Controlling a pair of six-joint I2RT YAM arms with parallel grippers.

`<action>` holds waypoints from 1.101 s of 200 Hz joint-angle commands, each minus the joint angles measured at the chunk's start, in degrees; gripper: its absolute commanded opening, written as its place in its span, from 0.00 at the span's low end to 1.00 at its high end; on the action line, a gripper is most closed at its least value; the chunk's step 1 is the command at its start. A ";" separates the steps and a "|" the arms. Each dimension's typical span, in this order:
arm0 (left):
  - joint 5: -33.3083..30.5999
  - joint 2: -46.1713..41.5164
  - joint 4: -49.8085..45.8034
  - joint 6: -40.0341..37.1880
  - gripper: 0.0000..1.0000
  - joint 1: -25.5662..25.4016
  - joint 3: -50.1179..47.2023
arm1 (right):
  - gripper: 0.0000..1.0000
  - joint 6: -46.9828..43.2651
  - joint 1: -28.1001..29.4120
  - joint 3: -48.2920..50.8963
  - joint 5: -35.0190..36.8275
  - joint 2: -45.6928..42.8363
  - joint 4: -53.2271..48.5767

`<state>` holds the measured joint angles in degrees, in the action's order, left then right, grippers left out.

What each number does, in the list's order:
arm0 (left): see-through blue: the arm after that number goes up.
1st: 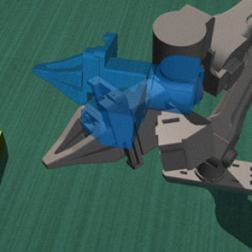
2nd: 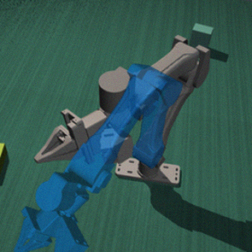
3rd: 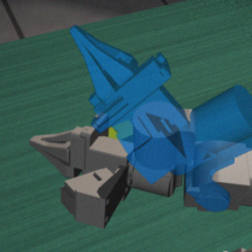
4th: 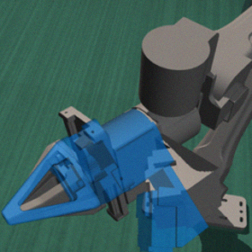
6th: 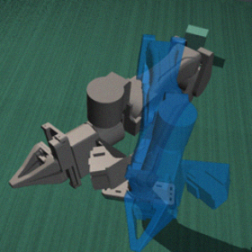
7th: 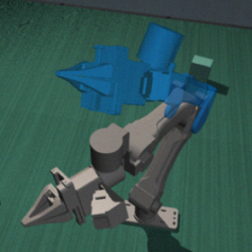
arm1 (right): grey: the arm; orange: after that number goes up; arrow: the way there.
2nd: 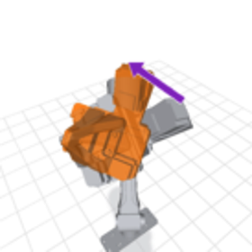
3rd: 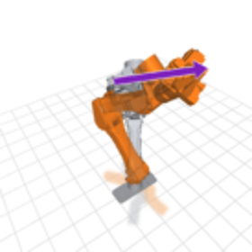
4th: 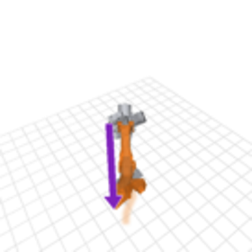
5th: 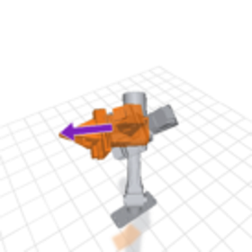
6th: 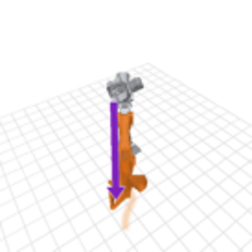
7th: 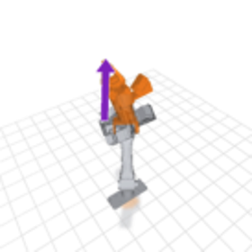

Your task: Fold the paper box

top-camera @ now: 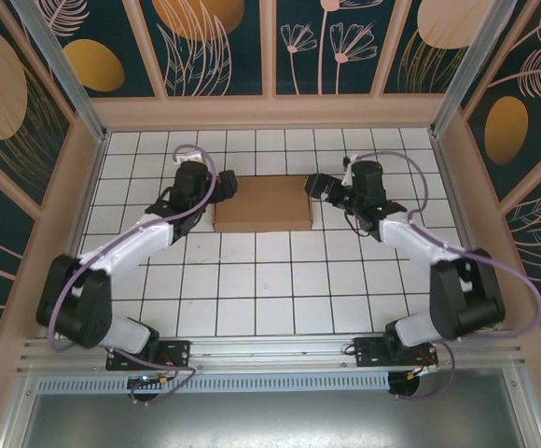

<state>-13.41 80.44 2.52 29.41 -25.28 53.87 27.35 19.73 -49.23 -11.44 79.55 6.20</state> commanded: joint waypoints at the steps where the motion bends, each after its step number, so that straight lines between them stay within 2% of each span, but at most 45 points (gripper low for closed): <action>1: -8.55 -10.67 2.54 -5.51 0.99 -0.04 -3.79 | 0.99 -5.69 0.75 1.69 8.32 -7.87 -0.15; 19: -9.06 -23.07 15.40 -9.27 0.98 -0.03 -15.62 | 0.99 -11.17 1.96 5.84 11.98 -15.29 3.13; 29: -10.82 -27.87 19.94 -11.40 0.98 -0.03 -20.05 | 0.99 -12.46 2.78 7.90 17.23 -19.22 4.75; 45: -18.19 -30.59 22.05 -16.69 0.99 -0.03 -24.20 | 0.99 -13.75 3.14 11.97 25.39 -24.38 9.31; 50: -22.44 -30.41 21.89 -18.01 0.99 -0.03 -24.83 | 0.99 -14.65 3.13 13.50 26.84 -25.78 11.00; 57: -30.56 -29.75 18.90 -15.56 0.99 -0.03 -24.78 | 0.99 -16.16 3.17 15.76 28.49 -27.73 13.66; 70: -50.24 -28.18 14.06 -7.64 0.99 -0.03 -24.90 | 0.99 -20.12 3.10 21.09 29.78 -30.70 20.62; 80: -56.45 -27.89 14.19 -8.01 0.99 0.01 -26.77 | 0.99 -24.72 3.13 25.90 28.87 -32.23 26.54; 84: -55.47 -28.09 17.37 -11.83 0.99 0.17 -28.47 | 0.99 -26.56 3.13 27.76 28.43 -32.72 28.64; 88: -51.89 -28.44 22.94 -17.04 0.99 0.56 -30.67 | 0.99 -27.96 3.13 29.51 28.26 -33.15 30.45; 96: -38.52 -29.61 32.16 -27.95 0.99 1.58 -35.11 | 0.99 -30.15 3.13 32.67 28.40 -33.72 33.67; 107: -19.47 -31.70 39.39 -39.12 0.99 2.92 -39.96 | 0.99 -33.39 3.10 36.53 29.12 -34.17 37.73; 114: -11.06 -32.46 42.41 -44.02 0.99 3.61 -42.06 | 0.99 -35.15 3.04 38.64 30.03 -34.28 39.98; 121: -6.97 -31.97 43.14 -44.97 0.99 4.57 -42.69 | 0.99 -36.79 2.99 40.44 31.24 -34.24 42.36; 132: -5.49 -28.02 42.21 -41.90 0.99 7.25 -41.88 | 0.99 -38.07 2.29 42.47 33.52 -33.67 44.63; 159: -6.91 -18.59 44.34 -35.78 0.99 13.55 -43.34 | 0.99 -36.18 -1.95 43.27 38.69 -30.50 44.10; 171: -5.49 -17.10 47.57 -29.07 0.99 17.27 -45.60 | 0.99 -34.72 -4.11 43.76 38.07 -29.20 44.40; 184: -2.34 -16.57 51.61 -27.14 0.99 19.21 -46.38 | 0.99 -33.40 -6.88 44.68 36.26 -27.32 45.92; 207: -1.65 -10.98 63.54 -21.89 0.99 21.02 -47.52 | 0.99 -29.51 -11.93 48.98 34.50 -21.58 56.17; 220: 0.64 -7.70 66.55 -24.04 0.99 21.23 -46.44 | 0.99 -28.95 -14.37 51.51 31.45 -18.11 65.48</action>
<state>-17.89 68.25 54.98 2.55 -4.93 6.63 -4.99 8.99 -2.15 22.44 56.77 54.89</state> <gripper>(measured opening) 0.988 0.990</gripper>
